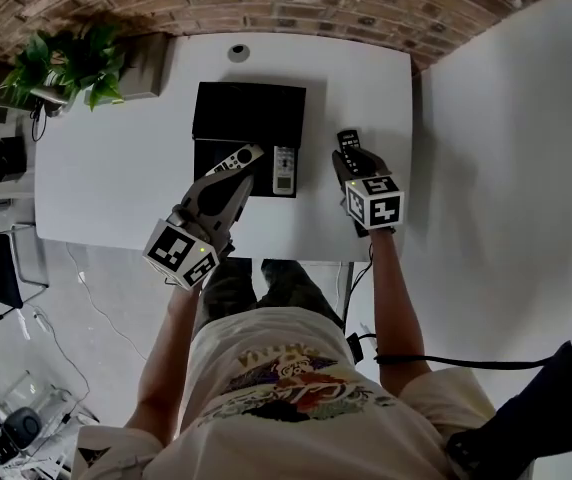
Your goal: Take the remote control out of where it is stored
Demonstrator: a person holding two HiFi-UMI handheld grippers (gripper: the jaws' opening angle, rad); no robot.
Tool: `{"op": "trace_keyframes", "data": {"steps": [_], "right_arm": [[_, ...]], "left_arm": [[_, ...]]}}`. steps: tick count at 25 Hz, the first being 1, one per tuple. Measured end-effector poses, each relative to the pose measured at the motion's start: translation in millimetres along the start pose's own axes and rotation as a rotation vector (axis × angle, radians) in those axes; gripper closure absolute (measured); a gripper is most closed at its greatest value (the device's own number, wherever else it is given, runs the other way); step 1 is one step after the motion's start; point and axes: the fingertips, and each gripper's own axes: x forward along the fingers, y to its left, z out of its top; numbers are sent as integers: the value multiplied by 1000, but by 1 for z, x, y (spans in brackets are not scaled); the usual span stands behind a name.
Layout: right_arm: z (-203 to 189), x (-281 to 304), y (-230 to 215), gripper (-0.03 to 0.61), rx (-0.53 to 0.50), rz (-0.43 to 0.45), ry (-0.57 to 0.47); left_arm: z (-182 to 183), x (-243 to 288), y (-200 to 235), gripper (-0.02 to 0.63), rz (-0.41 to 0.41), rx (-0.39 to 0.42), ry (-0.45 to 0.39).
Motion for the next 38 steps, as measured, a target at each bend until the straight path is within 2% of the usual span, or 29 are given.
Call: {"op": "trace_keyframes", "data": {"steps": [10, 13, 17, 22, 26, 31, 35, 38], "right_arm": [[15, -39, 38, 526, -86, 33, -54], [16, -46, 42, 526, -97, 34, -60], [19, -58, 45, 526, -99, 30, -73], [22, -72, 51, 526, -105, 25, -92], [26, -79, 61, 541, -116, 29, -118], [21, -81, 72, 543, -126, 47, -115], [19, -78, 84, 543, -149, 69, -110], [19, -71, 96, 543, -193, 90, -86]], "left_arm": [[20, 2, -31, 612, -45, 69, -8], [29, 0, -43, 611, -79, 76, -47], [40, -5, -51, 611, -76, 91, -82], [48, -16, -48, 611, -37, 102, -117], [56, -34, -27, 611, 42, 71, -148], [57, -59, -3, 611, 115, 59, -145], [48, -75, 7, 611, 139, 60, -146], [42, -81, 7, 611, 146, 31, -136]]}}
